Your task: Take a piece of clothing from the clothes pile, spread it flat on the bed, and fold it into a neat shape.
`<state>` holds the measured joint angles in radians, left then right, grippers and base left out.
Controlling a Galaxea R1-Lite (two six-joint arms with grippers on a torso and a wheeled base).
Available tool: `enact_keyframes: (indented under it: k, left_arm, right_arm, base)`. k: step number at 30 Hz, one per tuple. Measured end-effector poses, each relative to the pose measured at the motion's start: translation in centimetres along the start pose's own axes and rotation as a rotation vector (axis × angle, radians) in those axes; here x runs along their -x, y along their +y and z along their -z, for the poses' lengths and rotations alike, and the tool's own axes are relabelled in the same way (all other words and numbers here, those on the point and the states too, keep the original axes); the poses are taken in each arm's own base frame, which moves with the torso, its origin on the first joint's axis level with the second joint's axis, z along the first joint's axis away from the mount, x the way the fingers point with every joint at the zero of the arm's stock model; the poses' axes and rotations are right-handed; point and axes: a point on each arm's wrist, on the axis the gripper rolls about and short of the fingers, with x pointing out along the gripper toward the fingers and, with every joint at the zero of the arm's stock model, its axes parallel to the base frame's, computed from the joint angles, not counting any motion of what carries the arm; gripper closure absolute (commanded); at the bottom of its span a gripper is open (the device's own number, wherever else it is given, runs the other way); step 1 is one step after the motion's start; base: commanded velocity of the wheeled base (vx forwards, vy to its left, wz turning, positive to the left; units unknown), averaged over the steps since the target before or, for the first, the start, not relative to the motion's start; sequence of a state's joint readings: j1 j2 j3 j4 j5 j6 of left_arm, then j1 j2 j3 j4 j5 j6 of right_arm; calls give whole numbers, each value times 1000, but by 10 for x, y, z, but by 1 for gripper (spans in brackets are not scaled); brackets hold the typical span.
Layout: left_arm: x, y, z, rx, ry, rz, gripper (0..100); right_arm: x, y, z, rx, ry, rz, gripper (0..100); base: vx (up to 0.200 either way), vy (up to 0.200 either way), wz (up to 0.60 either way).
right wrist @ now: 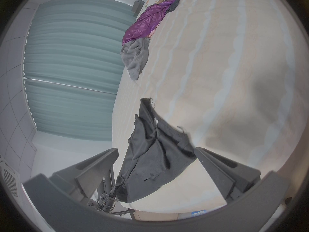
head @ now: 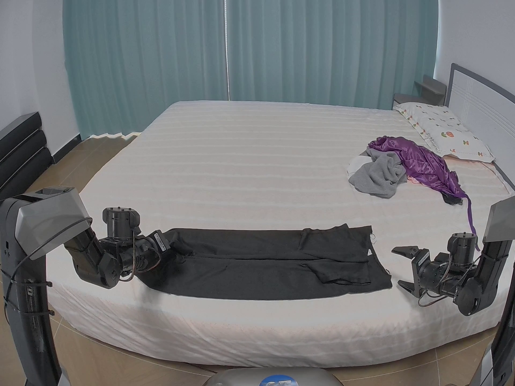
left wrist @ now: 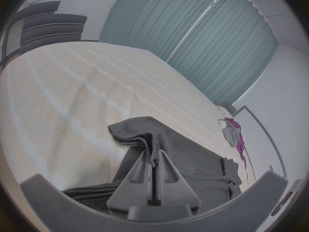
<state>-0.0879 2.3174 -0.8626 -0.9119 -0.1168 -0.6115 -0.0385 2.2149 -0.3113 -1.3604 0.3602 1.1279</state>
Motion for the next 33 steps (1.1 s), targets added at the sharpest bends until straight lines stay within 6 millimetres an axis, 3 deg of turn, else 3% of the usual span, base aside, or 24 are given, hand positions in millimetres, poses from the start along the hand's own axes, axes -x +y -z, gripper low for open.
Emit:
enact_keyframes:
  k: [6, 18, 33]
  left_arm:
    - [6, -6, 0, -4, 0, 11, 100]
    - [17, -37, 8, -45, -16, 37, 100]
    - [26, -88, 25, -112, 32, 91, 100]
  right_arm:
    - [0, 0, 0, 0, 1, 1, 0]
    - [-1, -1, 1, 3, 4, 3, 0]
    - [-1, -1, 2, 3, 6, 6, 0]
  base:
    - [0, -200, 0]
    - [0, -200, 0]
    - [0, -200, 0]
